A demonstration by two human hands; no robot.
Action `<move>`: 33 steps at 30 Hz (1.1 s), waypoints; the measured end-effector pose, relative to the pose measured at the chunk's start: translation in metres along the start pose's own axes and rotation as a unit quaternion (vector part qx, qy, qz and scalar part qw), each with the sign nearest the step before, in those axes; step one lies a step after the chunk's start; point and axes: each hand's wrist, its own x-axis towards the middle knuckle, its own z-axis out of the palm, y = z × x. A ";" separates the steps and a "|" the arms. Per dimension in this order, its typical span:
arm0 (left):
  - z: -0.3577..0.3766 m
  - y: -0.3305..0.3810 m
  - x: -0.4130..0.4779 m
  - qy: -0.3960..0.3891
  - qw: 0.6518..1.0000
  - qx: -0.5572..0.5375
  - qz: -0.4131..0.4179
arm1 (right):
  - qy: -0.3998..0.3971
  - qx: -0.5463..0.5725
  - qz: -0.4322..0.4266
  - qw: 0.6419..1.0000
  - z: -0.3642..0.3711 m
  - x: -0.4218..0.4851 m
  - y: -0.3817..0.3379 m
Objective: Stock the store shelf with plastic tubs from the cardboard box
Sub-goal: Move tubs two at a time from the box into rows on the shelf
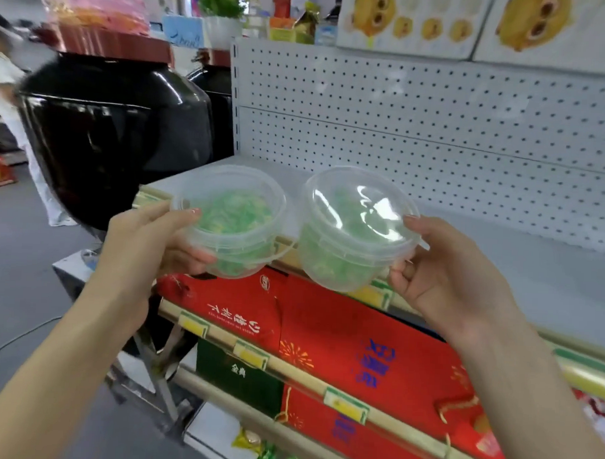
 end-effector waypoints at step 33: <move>-0.022 -0.082 0.377 -0.150 0.906 0.378 0.120 | 0.354 -0.406 -0.073 0.839 0.093 0.275 0.064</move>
